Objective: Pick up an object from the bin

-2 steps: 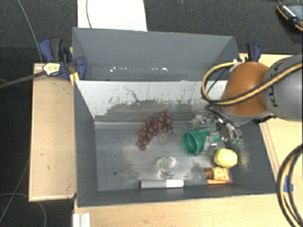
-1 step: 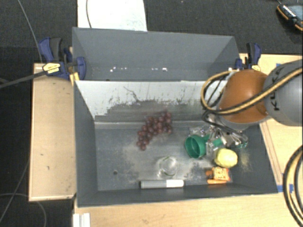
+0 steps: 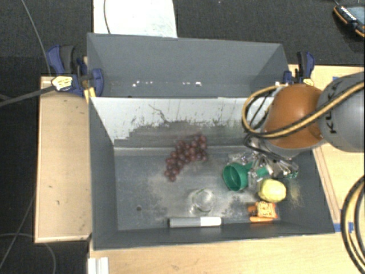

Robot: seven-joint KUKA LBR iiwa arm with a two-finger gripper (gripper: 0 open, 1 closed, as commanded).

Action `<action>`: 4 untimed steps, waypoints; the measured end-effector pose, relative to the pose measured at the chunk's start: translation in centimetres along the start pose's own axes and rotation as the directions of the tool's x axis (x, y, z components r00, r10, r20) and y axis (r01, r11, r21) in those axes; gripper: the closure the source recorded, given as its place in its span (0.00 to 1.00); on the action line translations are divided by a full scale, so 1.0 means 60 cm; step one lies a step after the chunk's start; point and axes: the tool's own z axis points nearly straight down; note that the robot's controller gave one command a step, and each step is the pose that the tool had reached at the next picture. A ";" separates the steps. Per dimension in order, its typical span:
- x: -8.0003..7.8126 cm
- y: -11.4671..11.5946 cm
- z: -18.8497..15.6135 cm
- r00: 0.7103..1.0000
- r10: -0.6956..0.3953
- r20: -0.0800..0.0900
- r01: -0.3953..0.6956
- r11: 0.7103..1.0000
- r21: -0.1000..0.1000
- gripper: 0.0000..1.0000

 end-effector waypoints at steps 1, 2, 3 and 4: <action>-0.007 -0.001 -0.017 1.000 0.006 0.006 -0.006 1.000 0.002 1.00; 0.023 -0.004 -0.193 1.000 -0.005 0.001 0.005 1.000 -0.001 1.00; 0.003 0.013 -0.045 1.000 -0.005 -0.004 0.005 1.000 -0.007 1.00; -0.005 -0.017 -0.243 1.000 -0.005 0.005 0.005 1.000 0.000 1.00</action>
Offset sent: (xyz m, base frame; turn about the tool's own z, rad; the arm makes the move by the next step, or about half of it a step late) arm -0.0173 -0.0122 0.1485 -0.0122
